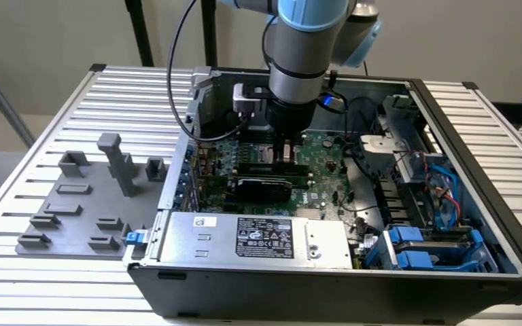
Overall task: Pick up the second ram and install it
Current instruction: 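Insert the second ram into the second slot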
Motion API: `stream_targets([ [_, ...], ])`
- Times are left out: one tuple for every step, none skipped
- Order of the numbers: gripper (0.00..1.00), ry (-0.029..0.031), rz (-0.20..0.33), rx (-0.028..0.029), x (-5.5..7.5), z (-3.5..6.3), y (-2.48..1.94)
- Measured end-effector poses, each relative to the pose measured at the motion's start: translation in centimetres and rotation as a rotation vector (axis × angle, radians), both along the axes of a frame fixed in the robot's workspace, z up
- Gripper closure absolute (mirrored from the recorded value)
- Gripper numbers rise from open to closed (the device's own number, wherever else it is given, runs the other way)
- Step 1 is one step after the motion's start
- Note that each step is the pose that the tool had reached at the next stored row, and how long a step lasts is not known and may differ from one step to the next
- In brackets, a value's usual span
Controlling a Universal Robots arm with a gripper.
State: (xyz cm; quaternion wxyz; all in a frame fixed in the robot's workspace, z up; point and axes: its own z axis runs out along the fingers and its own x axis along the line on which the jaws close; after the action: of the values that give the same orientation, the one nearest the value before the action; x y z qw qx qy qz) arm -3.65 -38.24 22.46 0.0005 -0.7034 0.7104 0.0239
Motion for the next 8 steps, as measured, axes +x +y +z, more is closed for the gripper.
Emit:
stream_targets([
  [0.86, -0.0001, 0.0, 0.0, 0.0, -0.01, 0.01],
  [0.86, -0.0001, 0.0, 0.0, 0.0, -0.01, 0.02],
  [0.86, -0.0001, -0.001, -0.0001, 0.0, -0.01, 0.02],
  [0.86, -0.0001, -0.001, -0.0001, 0.0, -0.02, 0.02],
  [0.86, 0.0, -0.001, 0.0, 0.0, -0.02, 0.02],
  [0.86, 0.0, -0.001, -0.0001, 0.0, -0.02, 0.02],
  [0.86, 0.0, -0.001, -0.0002, 0.0, -0.02, 0.02],
  [0.86, 0.0, -0.001, -0.0002, 0.0, -0.02, 0.02],
])
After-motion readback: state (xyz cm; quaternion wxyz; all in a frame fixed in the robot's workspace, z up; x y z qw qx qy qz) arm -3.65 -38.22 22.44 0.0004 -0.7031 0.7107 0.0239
